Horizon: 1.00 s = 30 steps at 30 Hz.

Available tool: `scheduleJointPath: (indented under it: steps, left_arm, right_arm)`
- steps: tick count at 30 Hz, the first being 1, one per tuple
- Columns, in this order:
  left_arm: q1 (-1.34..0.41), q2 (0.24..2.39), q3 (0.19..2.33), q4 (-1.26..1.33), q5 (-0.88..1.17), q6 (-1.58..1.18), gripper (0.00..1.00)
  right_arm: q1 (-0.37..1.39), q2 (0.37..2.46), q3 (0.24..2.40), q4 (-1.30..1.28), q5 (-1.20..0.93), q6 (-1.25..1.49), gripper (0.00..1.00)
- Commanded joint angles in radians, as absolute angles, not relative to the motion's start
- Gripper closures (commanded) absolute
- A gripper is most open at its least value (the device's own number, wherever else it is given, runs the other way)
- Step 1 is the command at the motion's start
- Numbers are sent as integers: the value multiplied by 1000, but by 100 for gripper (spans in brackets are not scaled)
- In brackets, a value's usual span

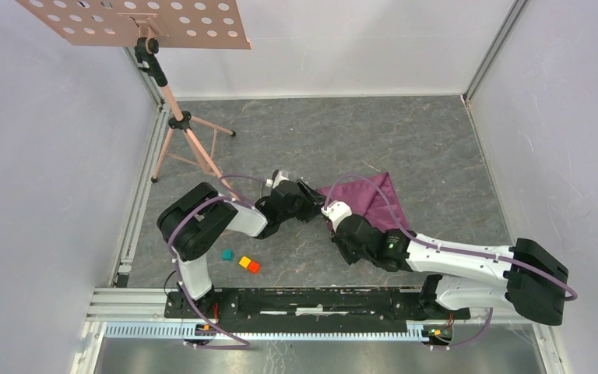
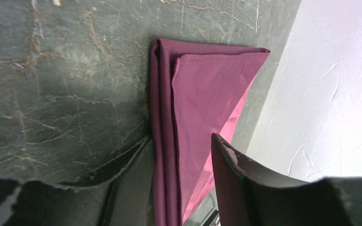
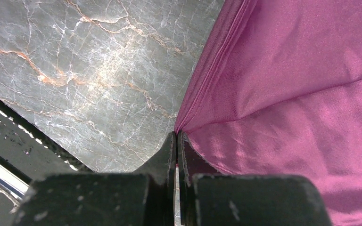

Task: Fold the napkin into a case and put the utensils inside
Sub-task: Pick up the upper triangle-folded napkin from the center of the board.

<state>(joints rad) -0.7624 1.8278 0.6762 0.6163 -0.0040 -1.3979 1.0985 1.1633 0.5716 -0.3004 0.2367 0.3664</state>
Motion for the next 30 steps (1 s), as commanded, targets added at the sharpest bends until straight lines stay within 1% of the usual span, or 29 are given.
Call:
scheduleJointPath:
  steps: [1, 8, 12, 15, 16, 17, 19, 20, 22, 24, 27, 30]
  left_arm:
    - [-750, 1863, 692, 551, -62, -1386, 47]
    - [-734, 1881, 717, 527, -46, -1367, 61]
    - [-729, 1897, 727, 525, -38, -1364, 75]
    - [-729, 1903, 739, 512, -42, -1350, 81]
    - [-729, 1907, 738, 513, -40, -1351, 84]
    - [-729, 1911, 739, 515, -38, -1350, 90]
    - [-729, 1918, 739, 515, -33, -1351, 96]
    - [-729, 1918, 737, 515, -31, -1351, 97]
    - [-729, 1912, 727, 517, -38, -1349, 97]
    - [-729, 1906, 715, 524, -43, -1346, 98]
    - [-729, 1904, 707, 531, -43, -1344, 98]
    - [-729, 1904, 698, 551, -41, -1344, 98]
  right_arm:
    - [1095, 1134, 567, -267, 227, 349, 100]
    - [1092, 1144, 548, -245, 204, 341, 100]
    - [1093, 1153, 545, -238, 192, 328, 100]
    - [1092, 1177, 556, -256, 201, 312, 100]
    - [1093, 1187, 561, -263, 206, 309, 98]
    - [1091, 1199, 568, -270, 213, 309, 95]
    - [1094, 1225, 586, -290, 226, 314, 92]
    - [1096, 1236, 596, -299, 245, 327, 88]
    - [1103, 1245, 605, -302, 261, 345, 75]
    - [1111, 1251, 618, -298, 269, 356, 66]
    - [1122, 1267, 653, -313, 287, 361, 56]
    - [1124, 1286, 681, -332, 308, 369, 50]
